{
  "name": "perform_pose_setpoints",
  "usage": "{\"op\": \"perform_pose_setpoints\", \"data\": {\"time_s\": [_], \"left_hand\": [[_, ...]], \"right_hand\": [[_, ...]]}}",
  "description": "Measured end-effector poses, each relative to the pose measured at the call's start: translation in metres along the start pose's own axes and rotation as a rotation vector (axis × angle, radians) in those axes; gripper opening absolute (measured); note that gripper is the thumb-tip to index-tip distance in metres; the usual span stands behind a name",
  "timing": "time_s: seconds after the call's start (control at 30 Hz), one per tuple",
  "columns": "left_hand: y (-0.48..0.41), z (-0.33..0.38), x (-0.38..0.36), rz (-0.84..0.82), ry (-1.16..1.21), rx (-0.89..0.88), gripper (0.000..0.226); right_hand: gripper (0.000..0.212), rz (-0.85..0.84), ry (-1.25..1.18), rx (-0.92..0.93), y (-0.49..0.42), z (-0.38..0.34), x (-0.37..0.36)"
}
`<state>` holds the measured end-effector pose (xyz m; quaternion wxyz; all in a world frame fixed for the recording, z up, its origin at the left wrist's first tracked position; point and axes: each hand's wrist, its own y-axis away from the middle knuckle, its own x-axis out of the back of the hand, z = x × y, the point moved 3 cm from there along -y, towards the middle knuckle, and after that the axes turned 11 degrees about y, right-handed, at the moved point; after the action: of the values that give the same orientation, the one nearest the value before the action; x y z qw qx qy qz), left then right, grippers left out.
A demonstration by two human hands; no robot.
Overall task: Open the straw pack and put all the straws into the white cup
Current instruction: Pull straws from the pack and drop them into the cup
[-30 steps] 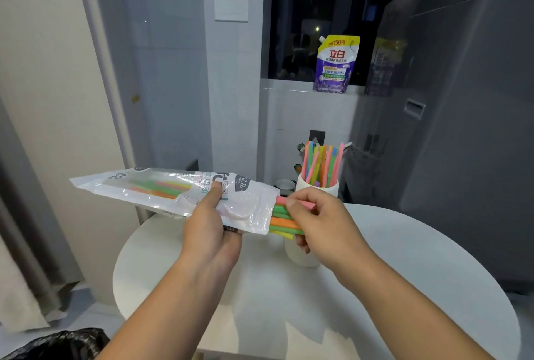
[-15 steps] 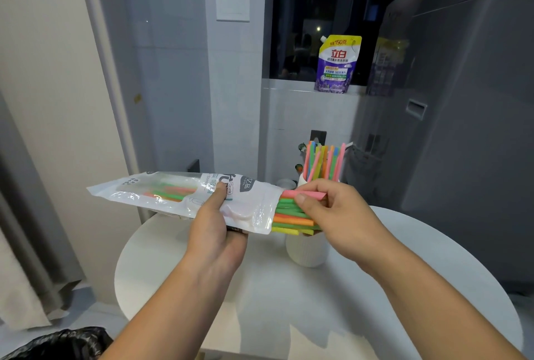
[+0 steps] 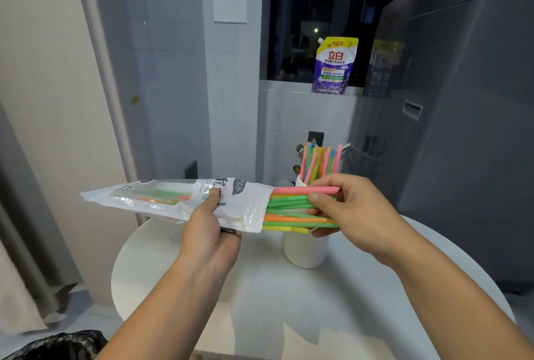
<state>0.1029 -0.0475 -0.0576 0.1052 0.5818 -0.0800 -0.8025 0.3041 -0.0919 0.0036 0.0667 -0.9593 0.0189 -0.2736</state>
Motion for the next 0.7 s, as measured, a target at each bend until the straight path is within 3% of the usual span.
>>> {"op": "perform_pose_setpoints", "data": {"time_s": [0.23, 0.43, 0.7], "left_hand": [[-0.003, 0.008, 0.002, -0.009, 0.012, -0.036, 0.033], [-0.003, 0.003, 0.005, 0.01, 0.012, -0.032, 0.031], [0.002, 0.0, -0.001, -0.049, 0.014, -0.044, 0.031]], "right_hand": [[0.013, -0.046, 0.044, -0.005, -0.001, 0.006, 0.017], [0.007, 0.091, 0.065, -0.014, -0.007, 0.016, 0.0], [0.009, 0.141, 0.039, 0.06, -0.005, 0.003, -0.013]]}}
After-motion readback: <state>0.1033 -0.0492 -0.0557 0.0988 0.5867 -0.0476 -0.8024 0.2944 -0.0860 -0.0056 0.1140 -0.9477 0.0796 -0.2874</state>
